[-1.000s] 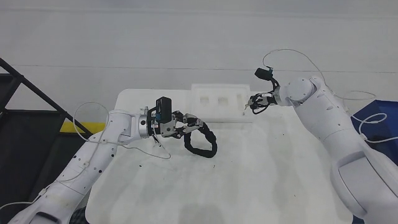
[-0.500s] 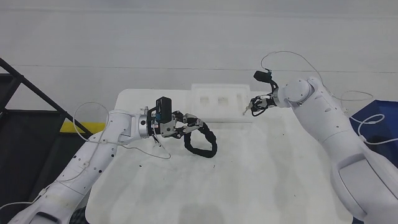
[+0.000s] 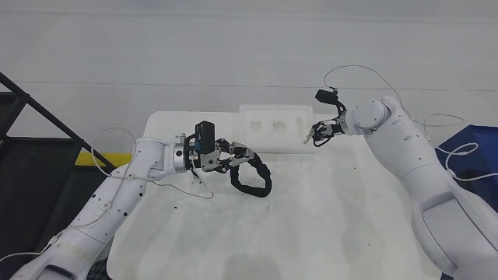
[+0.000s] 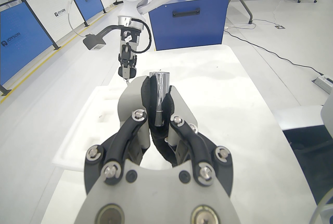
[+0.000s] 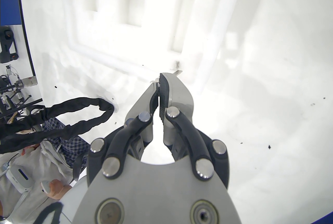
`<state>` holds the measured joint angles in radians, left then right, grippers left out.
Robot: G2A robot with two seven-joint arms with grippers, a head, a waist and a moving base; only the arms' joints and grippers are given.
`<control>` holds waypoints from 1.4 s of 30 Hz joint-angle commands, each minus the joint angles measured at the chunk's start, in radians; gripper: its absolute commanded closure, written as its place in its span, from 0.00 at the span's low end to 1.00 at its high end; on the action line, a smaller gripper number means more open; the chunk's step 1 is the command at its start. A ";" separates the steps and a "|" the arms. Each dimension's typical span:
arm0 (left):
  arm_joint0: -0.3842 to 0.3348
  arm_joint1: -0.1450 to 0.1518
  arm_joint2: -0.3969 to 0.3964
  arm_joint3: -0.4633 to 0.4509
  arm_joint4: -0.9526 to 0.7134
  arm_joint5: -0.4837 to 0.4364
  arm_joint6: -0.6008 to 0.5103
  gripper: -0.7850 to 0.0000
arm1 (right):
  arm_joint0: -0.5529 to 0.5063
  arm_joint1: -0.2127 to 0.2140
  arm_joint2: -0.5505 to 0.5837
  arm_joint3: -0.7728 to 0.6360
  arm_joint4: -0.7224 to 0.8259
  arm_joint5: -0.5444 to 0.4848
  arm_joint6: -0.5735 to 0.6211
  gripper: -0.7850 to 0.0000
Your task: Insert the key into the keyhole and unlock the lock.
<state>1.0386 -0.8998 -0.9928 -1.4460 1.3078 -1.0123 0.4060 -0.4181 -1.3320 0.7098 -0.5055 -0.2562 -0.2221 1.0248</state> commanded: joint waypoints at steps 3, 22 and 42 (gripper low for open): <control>0.000 0.000 0.000 0.000 0.000 0.000 0.000 1.00 | 0.001 -0.003 0.001 -0.002 -0.004 -0.008 0.004 1.00; 0.000 0.000 0.000 0.000 0.000 0.000 0.000 1.00 | 0.015 -0.039 -0.011 0.072 -0.014 0.002 0.002 1.00; 0.000 0.000 0.000 0.000 0.000 0.000 0.000 1.00 | 0.040 -0.090 -0.024 0.174 -0.028 -0.014 -0.036 1.00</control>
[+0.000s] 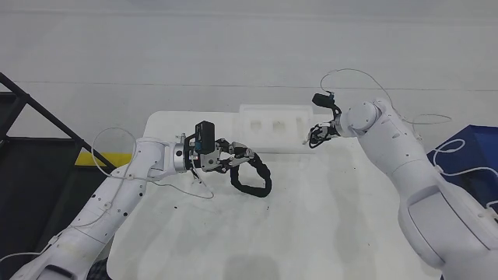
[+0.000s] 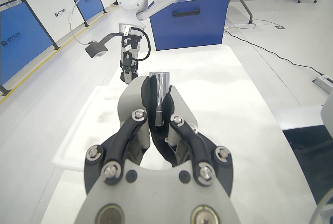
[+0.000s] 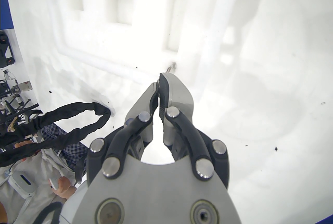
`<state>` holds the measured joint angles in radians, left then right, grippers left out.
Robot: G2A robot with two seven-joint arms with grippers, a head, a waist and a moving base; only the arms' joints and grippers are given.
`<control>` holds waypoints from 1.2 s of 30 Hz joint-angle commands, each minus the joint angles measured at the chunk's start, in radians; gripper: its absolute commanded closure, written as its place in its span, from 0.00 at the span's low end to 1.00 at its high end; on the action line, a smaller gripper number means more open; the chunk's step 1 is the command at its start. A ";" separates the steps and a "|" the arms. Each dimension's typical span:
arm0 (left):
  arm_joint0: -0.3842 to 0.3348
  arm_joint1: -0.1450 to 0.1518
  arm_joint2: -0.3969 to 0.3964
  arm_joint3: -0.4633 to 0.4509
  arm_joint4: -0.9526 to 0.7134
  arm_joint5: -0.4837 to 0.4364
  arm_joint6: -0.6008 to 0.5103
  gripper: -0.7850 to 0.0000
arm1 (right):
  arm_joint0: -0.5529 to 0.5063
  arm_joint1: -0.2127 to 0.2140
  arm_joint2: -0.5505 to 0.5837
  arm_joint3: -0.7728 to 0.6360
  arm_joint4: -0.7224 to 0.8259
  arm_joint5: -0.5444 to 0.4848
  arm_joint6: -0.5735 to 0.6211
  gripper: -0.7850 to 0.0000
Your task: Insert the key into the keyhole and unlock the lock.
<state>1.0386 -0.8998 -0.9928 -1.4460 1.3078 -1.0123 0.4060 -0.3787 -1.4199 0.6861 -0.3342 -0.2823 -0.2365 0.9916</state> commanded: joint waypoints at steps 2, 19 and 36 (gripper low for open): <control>0.000 0.000 0.000 0.000 0.000 0.000 0.000 1.00 | 0.003 -0.006 -0.002 0.009 -0.005 0.000 -0.011 1.00; 0.000 0.000 0.000 0.000 0.000 0.000 0.000 1.00 | 0.018 -0.031 0.006 0.066 -0.004 -0.017 0.014 0.60; 0.000 0.000 0.000 0.000 0.000 0.000 0.000 1.00 | 0.004 -0.031 -0.015 0.000 -0.107 -0.046 -0.012 0.59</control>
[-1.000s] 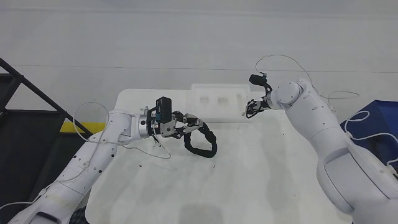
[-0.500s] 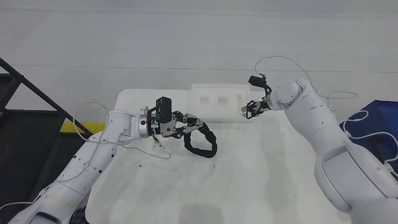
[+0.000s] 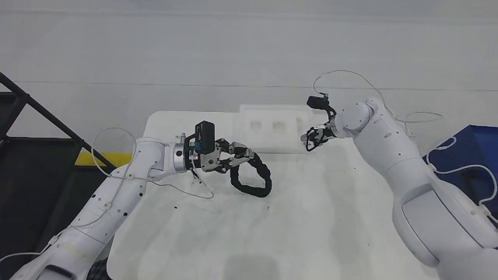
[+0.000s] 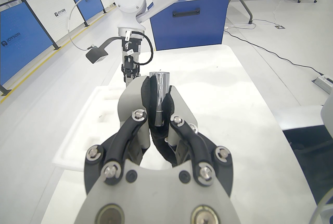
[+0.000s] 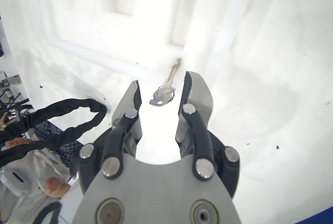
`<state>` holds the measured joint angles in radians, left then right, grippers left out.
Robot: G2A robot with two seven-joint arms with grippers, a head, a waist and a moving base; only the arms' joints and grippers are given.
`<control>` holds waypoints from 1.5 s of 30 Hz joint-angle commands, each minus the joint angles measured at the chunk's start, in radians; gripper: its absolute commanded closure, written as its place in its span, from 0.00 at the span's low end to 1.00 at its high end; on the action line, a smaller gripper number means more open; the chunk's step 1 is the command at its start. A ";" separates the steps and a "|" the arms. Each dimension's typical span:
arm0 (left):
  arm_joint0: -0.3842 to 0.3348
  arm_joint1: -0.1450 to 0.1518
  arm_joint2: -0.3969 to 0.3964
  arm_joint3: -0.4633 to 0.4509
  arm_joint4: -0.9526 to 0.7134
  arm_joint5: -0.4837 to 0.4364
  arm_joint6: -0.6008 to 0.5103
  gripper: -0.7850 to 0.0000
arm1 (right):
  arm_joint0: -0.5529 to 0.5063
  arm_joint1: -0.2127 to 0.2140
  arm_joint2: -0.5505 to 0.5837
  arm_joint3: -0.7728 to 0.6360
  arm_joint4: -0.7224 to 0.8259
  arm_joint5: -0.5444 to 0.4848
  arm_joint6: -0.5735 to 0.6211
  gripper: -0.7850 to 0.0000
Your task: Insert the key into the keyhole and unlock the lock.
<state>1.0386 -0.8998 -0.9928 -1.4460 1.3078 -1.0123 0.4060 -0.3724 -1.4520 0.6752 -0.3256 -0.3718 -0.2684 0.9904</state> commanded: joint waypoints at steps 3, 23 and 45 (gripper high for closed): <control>0.000 0.000 0.000 0.000 0.000 0.000 0.000 1.00 | -0.011 0.009 -0.022 -0.034 -0.084 -0.083 -0.055 0.57; 0.000 0.000 0.000 0.000 0.000 0.000 0.000 1.00 | -0.080 0.150 -0.002 -0.277 -0.399 -0.615 -0.216 0.27; 0.000 0.000 0.000 0.000 0.000 0.000 0.000 1.00 | -0.312 0.276 0.081 -0.740 -0.773 -0.503 -0.269 0.13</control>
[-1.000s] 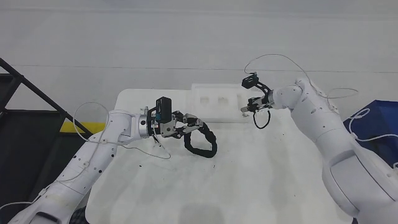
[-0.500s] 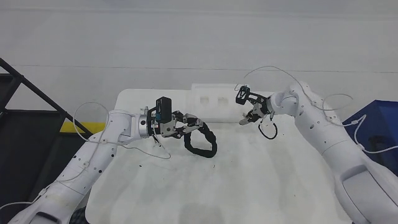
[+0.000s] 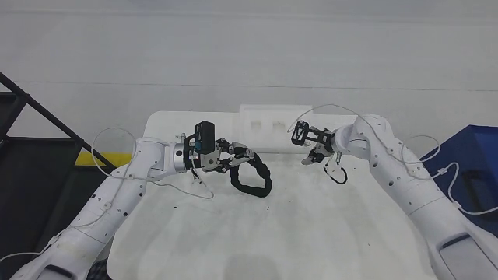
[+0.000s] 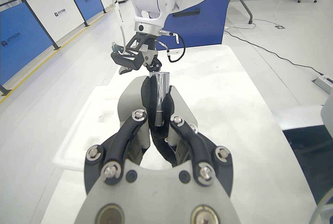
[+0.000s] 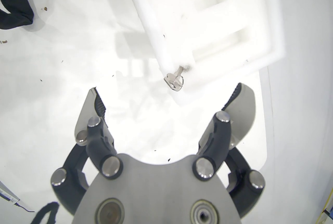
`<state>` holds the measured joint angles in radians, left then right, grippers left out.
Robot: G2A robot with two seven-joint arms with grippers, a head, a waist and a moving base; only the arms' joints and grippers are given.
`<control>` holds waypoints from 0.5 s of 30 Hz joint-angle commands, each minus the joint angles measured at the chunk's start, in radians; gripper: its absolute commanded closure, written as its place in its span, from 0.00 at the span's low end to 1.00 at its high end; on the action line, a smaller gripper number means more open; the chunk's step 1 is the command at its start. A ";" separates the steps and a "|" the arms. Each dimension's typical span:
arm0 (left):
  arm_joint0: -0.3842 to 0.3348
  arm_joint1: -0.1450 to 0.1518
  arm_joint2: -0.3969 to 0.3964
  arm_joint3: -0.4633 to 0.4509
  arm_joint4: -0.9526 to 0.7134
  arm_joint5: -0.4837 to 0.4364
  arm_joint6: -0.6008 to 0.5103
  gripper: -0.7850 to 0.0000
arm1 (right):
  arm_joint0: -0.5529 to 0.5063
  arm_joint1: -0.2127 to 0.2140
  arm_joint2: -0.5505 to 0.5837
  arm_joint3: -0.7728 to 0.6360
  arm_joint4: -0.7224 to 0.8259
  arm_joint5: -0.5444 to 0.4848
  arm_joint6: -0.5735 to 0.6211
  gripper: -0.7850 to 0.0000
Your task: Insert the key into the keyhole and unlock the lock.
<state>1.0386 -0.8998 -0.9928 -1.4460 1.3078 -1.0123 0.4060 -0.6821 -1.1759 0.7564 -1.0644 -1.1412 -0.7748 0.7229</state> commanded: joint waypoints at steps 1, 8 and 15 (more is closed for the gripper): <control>0.000 0.000 0.000 0.000 0.000 0.000 0.000 1.00 | -0.003 0.000 0.000 0.000 -0.004 0.008 -0.005 0.16; 0.000 0.000 0.000 0.000 0.000 0.000 0.000 1.00 | -0.003 -0.005 0.004 0.017 0.013 0.037 -0.022 0.00; 0.000 0.000 0.000 0.000 0.000 0.000 0.000 1.00 | -0.003 -0.005 0.004 0.017 0.013 0.037 -0.022 0.00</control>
<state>1.0386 -0.8998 -0.9928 -1.4460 1.3078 -1.0123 0.4060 -0.6851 -1.1806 0.7604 -1.0477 -1.1284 -0.7382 0.7010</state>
